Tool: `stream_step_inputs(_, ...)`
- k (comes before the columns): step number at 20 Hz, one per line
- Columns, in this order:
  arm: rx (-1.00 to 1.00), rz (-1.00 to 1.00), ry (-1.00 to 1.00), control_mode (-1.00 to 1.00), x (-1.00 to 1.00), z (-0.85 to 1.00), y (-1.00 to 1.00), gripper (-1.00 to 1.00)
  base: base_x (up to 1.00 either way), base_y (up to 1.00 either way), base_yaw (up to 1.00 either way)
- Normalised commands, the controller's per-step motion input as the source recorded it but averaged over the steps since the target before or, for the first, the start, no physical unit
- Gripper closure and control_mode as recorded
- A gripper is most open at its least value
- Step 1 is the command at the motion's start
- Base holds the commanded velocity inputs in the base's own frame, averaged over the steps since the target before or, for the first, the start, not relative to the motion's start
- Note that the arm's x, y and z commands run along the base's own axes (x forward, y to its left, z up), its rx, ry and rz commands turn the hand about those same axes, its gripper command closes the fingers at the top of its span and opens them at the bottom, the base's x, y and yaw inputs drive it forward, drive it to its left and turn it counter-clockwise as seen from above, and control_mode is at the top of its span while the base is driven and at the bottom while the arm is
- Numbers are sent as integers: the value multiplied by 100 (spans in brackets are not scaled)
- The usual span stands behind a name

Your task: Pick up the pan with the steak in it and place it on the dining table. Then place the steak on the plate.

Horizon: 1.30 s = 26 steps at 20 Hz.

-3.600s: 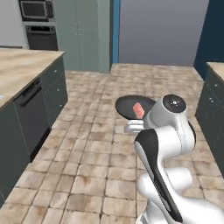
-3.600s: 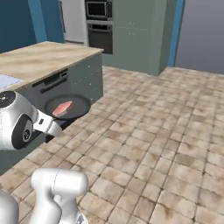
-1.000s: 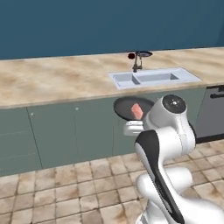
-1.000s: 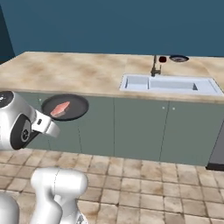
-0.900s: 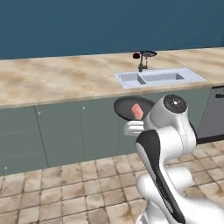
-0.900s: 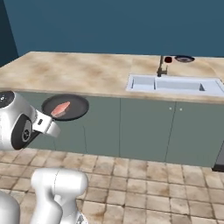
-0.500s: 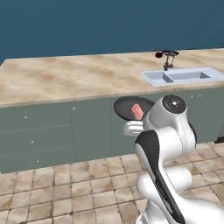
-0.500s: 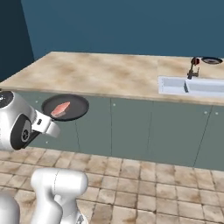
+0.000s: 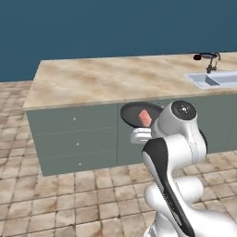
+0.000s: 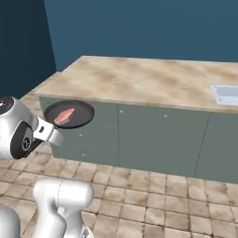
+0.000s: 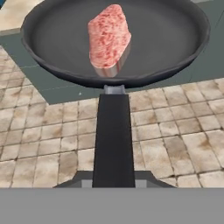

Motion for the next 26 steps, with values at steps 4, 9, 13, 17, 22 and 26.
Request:
stream_step_inputs(4, 0, 0, 0, 100, 0, 0, 0, 100, 18, 100, 4)
stream_step_inputs(9, 0, 0, 0, 100, 0, 0, 0, 100, 18, 100, 4)
stream_step_inputs(13, 0, 0, 0, 100, 0, 0, 0, 100, 14, 100, 3)
stream_step_inputs(17, 0, 0, 0, 100, 0, 0, 0, 100, 12, 100, 4)
stream_step_inputs(22, 0, 0, 0, 100, 0, 0, 0, 100, 16, 100, 2)
stream_step_inputs(26, 0, 0, 0, 100, 0, 0, 0, 100, 11, 100, 2)
